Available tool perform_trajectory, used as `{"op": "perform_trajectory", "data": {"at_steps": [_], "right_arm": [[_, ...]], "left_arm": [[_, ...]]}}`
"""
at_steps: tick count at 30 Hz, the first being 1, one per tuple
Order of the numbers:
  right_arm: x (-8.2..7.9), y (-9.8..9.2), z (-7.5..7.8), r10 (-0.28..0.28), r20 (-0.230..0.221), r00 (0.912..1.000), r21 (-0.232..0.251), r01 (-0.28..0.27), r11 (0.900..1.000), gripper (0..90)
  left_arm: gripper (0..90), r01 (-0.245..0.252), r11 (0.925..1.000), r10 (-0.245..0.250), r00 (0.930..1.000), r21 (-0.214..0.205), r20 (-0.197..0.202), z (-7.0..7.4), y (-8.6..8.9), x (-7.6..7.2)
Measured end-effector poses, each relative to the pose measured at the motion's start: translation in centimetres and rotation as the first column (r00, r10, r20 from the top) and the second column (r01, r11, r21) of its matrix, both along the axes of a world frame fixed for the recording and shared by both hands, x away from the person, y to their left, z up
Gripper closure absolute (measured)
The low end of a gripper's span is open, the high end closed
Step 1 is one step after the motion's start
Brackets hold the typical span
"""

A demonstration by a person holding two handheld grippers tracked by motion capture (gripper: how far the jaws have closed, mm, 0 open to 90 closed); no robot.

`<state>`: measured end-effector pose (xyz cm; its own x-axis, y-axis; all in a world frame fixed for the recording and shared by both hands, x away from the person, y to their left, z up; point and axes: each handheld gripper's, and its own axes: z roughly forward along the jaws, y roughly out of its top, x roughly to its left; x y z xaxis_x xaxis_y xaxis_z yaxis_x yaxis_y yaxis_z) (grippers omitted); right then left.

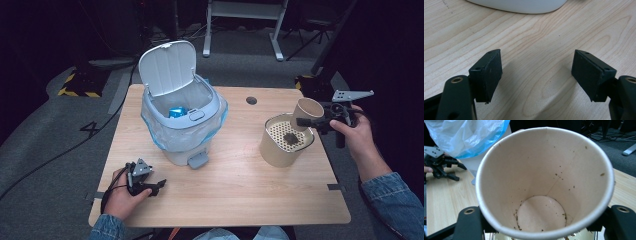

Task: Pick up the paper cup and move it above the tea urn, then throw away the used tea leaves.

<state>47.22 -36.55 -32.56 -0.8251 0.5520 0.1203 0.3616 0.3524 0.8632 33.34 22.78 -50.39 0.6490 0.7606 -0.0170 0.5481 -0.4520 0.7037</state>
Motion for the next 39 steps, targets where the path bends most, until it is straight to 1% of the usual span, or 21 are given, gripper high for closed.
{"op": "perform_trajectory", "data": {"at_steps": [1, 3, 4, 6, 11, 13, 18, 20, 22, 23, 25, 26, 27, 28, 30, 33, 34, 35, 37, 38, 39], "right_arm": [[0.0, 0.0, 0.0, 0.000, 0.000, 1.0000, 0.000, 0.000, 1.0000, 32.3], [-0.1, 0.1, 0.1, -0.005, 0.016, 0.9999, -0.028, 0.005, 0.9996, 32.1], [-0.3, 0.4, 0.3, -0.003, 0.034, 0.9994, -0.035, 0.005, 0.9994, 32.0], [-0.3, 0.6, 0.5, 0.002, 0.042, 0.9991, -0.035, -0.001, 0.9994, 31.9], [-0.5, 2.1, 1.6, 0.045, 0.060, 0.9972, -0.050, -0.042, 0.9979, 31.7], [-0.6, 3.2, 2.5, 0.071, 0.070, 0.9950, -0.066, -0.066, 0.9956, 31.9], [-0.4, 4.8, 3.7, 0.105, 0.070, 0.9920, -0.072, -0.100, 0.9924, 31.9], [-0.2, 6.1, 4.4, 0.123, 0.083, 0.9890, -0.067, -0.118, 0.9908, 31.8], [-0.1, 6.6, 4.6, 0.130, 0.090, 0.9874, -0.062, -0.125, 0.9902, 31.8], [0.2, 7.7, 5.0, 0.147, 0.103, 0.9837, -0.055, -0.142, 0.9883, 31.8], [0.5, 8.8, 5.4, 0.166, 0.108, 0.9802, -0.053, -0.161, 0.9855, 31.7], [0.5, 8.8, 5.4, 0.166, 0.108, 0.9802, -0.053, -0.161, 0.9855, 31.7], [0.7, 9.9, 5.8, 0.184, 0.105, 0.9772, -0.050, -0.180, 0.9824, 31.6], [0.7, 9.9, 5.8, 0.184, 0.105, 0.9772, -0.050, -0.180, 0.9824, 31.6], [1.0, 11.7, 6.4, 0.205, 0.107, 0.9730, -0.058, -0.199, 0.9782, 31.5], [1.2, 12.8, 6.7, 0.219, 0.102, 0.9703, -0.061, -0.214, 0.9750, 31.5], [1.4, 13.8, 7.0, 0.229, 0.103, 0.9680, -0.063, -0.223, 0.9728, 31.5], [1.4, 13.8, 7.0, 0.229, 0.103, 0.9680, -0.063, -0.223, 0.9728, 31.5], [1.6, 15.3, 7.5, 0.238, 0.108, 0.9654, -0.070, -0.231, 0.9704, 31.5], [1.6, 15.3, 7.5, 0.238, 0.108, 0.9654, -0.070, -0.231, 0.9704, 31.5], [1.8, 16.3, 7.8, 0.240, 0.112, 0.9644, -0.066, -0.233, 0.9701, 31.4]], "left_arm": [[24.9, 0.000, 1.0000, 0.000, 1.0000, 0.000, 0.000, 0.0, 0.0, 0.0], [24.9, -0.002, 1.0000, 0.002, 1.0000, -0.002, -0.002, 0.0, 0.0, 0.0], [24.9, -0.002, 1.0000, 0.002, 1.0000, -0.002, -0.002, 0.0, 0.0, 0.0], [24.9, -0.002, 1.0000, 0.002, 1.0000, -0.002, -0.002, 0.0, -0.1, 0.0], [24.9, -0.003, 1.0000, 0.003, 1.0000, -0.001, -0.002, 0.0, -0.1, 0.0], [25.0, -0.003, 1.0000, 0.003, 1.0000, -0.001, -0.002, 0.0, -0.1, 0.0], [25.1, -0.001, 1.0000, 0.001, 1.0000, 0.001, 0.000, 0.0, 0.0, 0.0], [25.4, -0.002, 1.0000, 0.002, 1.0000, 0.000, 0.000, 0.0, 0.0, 0.0], [25.8, -0.008, 1.0000, 0.008, 1.0000, -0.001, 0.001, 0.0, 0.0, 0.0], [26.4, -0.013, 0.9999, 0.013, 0.9999, -0.001, 0.004, 0.0, 0.1, 0.1], [26.4, -0.014, 0.9999, 0.014, 0.9999, 0.001, 0.002, 0.0, 0.0, 0.0], [26.4, -0.014, 0.9999, 0.014, 0.9999, 0.001, 0.002, 0.0, 0.0, 0.0], [26.4, -0.014, 0.9999, 0.014, 0.9999, 0.001, 0.002, 0.0, 0.0, 0.0], [26.4, -0.014, 0.9999, 0.014, 0.9999, 0.001, 0.002, 0.0, 0.0, 0.0], [26.4, -0.012, 0.9999, 0.012, 0.9999, 0.002, 0.003, 0.0, 0.0, 0.1], [26.4, -0.013, 0.9999, 0.013, 0.9999, 0.001, 0.003, 0.0, 0.0, 0.1], [26.4, -0.012, 0.9999, 0.012, 0.9999, 0.001, 0.003, 0.0, 0.0, 0.1], [26.4, -0.012, 0.9999, 0.012, 0.9999, 0.001, 0.003, 0.0, 0.0, 0.1], [26.4, -0.012, 0.9999, 0.012, 0.9999, 0.002, 0.002, 0.0, 0.0, 0.0], [26.4, -0.012, 0.9999, 0.012, 0.9999, 0.002, 0.002, 0.0, 0.0, 0.0], [26.4, -0.013, 0.9999, 0.013, 0.9999, 0.003, 0.005, 0.0, 0.0, 0.0]]}}
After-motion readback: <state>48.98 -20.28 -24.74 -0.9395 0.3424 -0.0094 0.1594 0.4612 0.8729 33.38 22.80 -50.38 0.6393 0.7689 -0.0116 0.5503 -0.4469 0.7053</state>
